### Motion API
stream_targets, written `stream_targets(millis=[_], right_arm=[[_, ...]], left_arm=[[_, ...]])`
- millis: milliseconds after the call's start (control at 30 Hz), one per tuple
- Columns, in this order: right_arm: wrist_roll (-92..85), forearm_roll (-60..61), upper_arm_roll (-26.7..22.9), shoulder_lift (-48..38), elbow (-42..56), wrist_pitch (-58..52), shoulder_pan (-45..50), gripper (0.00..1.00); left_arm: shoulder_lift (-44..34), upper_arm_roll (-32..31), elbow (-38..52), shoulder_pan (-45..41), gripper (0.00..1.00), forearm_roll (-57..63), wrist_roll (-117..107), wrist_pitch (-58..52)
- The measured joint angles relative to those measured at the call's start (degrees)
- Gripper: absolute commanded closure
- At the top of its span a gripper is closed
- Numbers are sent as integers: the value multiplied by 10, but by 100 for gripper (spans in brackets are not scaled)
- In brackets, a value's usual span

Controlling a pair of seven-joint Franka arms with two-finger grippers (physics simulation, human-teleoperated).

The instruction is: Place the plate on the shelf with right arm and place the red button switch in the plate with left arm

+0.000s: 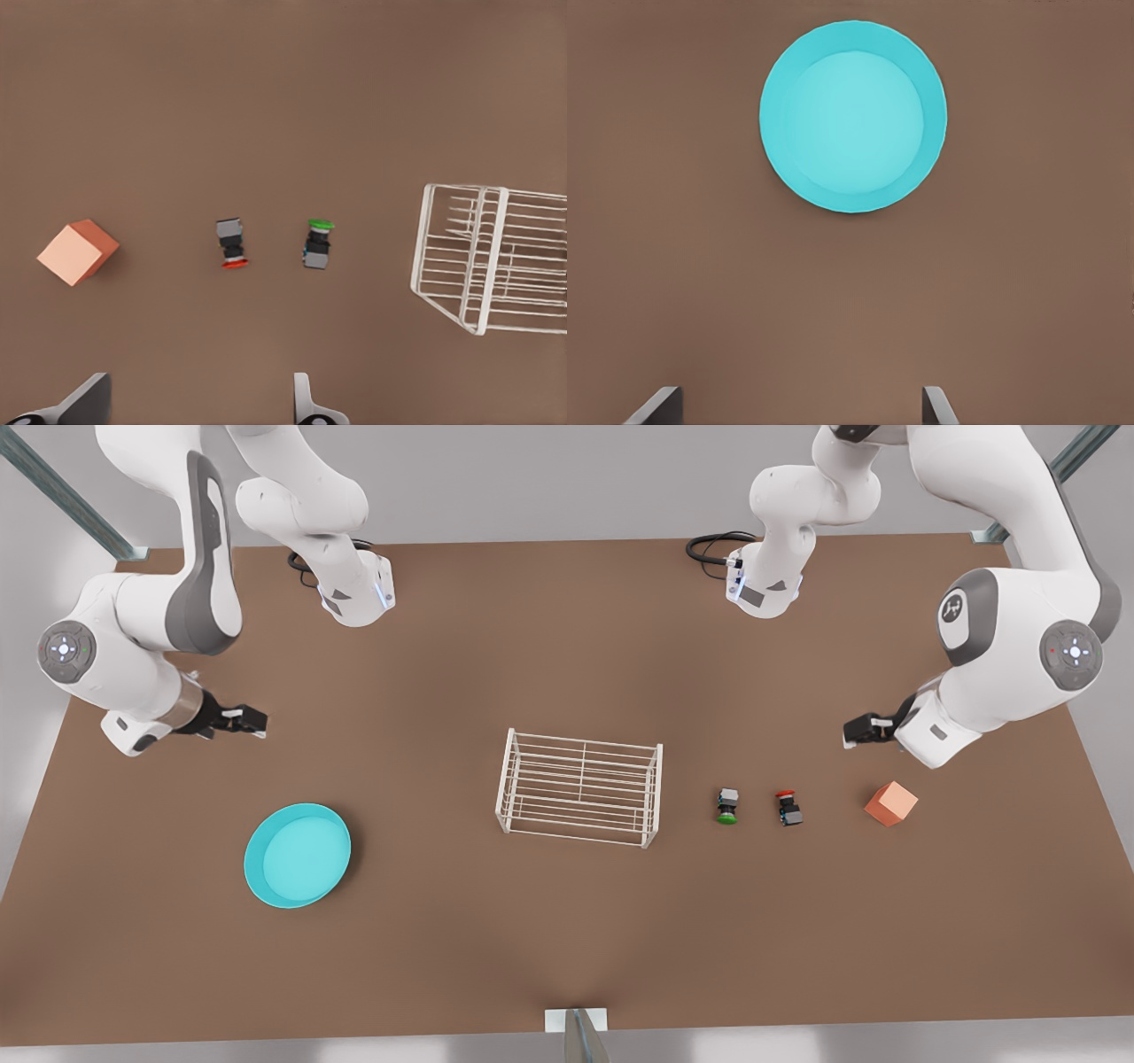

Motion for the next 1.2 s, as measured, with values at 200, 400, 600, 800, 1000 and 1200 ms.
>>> stream_targets(millis=[200, 400, 600, 800, 1000, 1200], right_arm=[[-9, 4, -2, 111, 65, 66, -11, 0], [-32, 27, 2, 319, 249, 101, -33, 0], [-54, 36, 9, 382, 284, 124, -56, 0], [-78, 37, 32, 433, 296, 144, -104, 2], [-102, 41, 74, 475, 291, 162, -154, 3], [-123, 42, 106, 504, 290, 173, -196, 5]], left_arm=[[3, 0, -4, 0, 0, -1, 1, 17], [1, 4, -13, 4, 0, 1, 1, 10], [-2, 6, -15, 10, 0, 1, 0, 2], [-5, 4, -19, 7, 0, 7, 0, -7], [-7, 4, -24, 7, 0, 12, 0, -11], [-7, 4, -24, 7, 0, 14, 0, -13]])
